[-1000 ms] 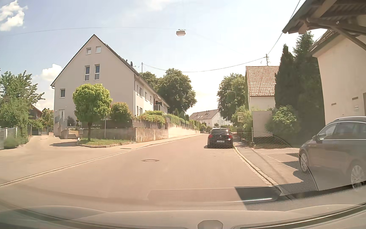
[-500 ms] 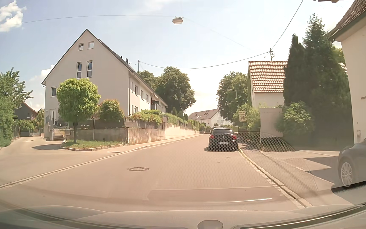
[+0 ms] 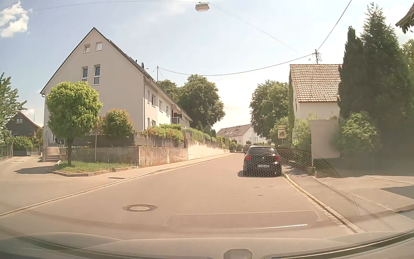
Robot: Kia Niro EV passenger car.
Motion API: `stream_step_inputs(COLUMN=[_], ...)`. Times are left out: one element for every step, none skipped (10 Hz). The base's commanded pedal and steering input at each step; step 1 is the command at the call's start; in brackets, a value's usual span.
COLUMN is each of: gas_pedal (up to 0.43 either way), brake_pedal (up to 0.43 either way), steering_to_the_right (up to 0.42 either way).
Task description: Follow the waypoints while adhering to traffic rules and regulations
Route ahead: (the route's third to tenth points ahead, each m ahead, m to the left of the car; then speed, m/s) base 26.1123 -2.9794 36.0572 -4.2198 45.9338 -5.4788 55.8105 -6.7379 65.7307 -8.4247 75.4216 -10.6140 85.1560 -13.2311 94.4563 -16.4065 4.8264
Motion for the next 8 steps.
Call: stream_step_inputs(gas_pedal=[0.189, 0.189, 0.189, 0.189, 0.189, 0.189, 0.189, 0.189], brake_pedal=[0.0, 0.0, 0.0, 0.0, 0.0, 0.0, 0.0, 0.0], steering_to_the_right=[-0.056, -0.061, -0.067, -0.072, -0.076, -0.076, -0.076, -0.075])
